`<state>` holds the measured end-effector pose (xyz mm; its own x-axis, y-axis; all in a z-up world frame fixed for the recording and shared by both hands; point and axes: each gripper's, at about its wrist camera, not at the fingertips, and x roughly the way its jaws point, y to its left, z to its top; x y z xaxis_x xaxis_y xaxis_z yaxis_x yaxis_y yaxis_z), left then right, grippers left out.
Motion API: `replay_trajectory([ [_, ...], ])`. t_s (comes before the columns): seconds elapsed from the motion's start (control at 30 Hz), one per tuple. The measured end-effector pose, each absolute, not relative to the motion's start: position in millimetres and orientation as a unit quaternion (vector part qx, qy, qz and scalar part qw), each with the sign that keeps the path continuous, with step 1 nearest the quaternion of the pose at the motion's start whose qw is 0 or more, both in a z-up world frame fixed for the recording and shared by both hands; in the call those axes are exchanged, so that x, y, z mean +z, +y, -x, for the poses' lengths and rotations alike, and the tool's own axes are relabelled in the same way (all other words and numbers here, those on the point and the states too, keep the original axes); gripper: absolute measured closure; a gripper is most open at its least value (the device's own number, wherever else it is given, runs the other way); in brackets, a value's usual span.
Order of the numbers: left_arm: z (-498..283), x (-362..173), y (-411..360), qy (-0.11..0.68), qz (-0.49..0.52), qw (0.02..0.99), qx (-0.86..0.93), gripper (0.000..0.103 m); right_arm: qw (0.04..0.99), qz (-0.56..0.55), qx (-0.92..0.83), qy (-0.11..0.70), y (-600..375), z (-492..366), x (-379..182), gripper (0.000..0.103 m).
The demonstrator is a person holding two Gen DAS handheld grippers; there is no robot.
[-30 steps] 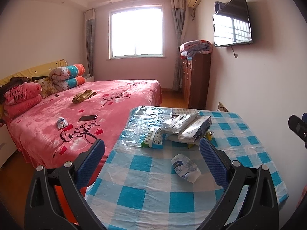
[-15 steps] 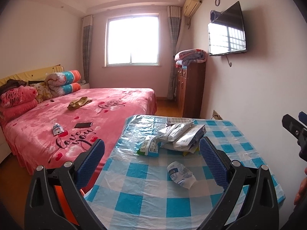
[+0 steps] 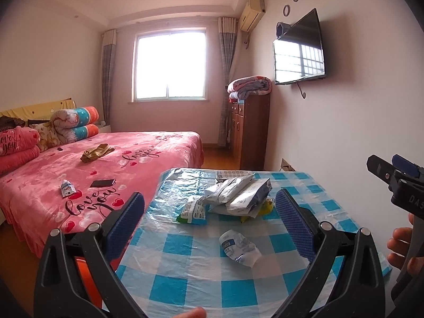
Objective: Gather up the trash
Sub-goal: 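Move both tools toward the trash piled on the checkered table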
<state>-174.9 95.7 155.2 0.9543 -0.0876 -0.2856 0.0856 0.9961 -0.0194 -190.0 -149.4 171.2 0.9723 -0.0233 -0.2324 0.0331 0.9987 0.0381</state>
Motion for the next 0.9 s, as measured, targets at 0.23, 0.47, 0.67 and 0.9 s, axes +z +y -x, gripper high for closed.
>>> replay_trajectory([
  [0.23, 163.4, 140.8, 93.8, 0.179, 0.01, 0.982, -0.063, 0.004, 0.989, -0.028, -0.014, 0.144, -156.0, 169.3, 154.8, 0.004],
  [0.47, 147.9, 114.2, 91.3, 0.231, 0.026, 0.967, -0.103, 0.004, 0.975, -0.059, 0.024, 0.215, -168.2, 139.5, 123.6, 0.004],
  [0.67, 131.9, 87.8, 83.9, 0.279, 0.022, 0.953, -0.114, 0.004, 0.96, -0.073, 0.019, 0.271, -179.4, 121.6, 93.8, 0.004],
  [0.9, 98.4, 58.0, 72.1, 0.349, 0.026, 0.93, -0.113, 0.004, 0.934, -0.111, -0.004, 0.339, -203.1, 99.0, 60.1, 0.004],
])
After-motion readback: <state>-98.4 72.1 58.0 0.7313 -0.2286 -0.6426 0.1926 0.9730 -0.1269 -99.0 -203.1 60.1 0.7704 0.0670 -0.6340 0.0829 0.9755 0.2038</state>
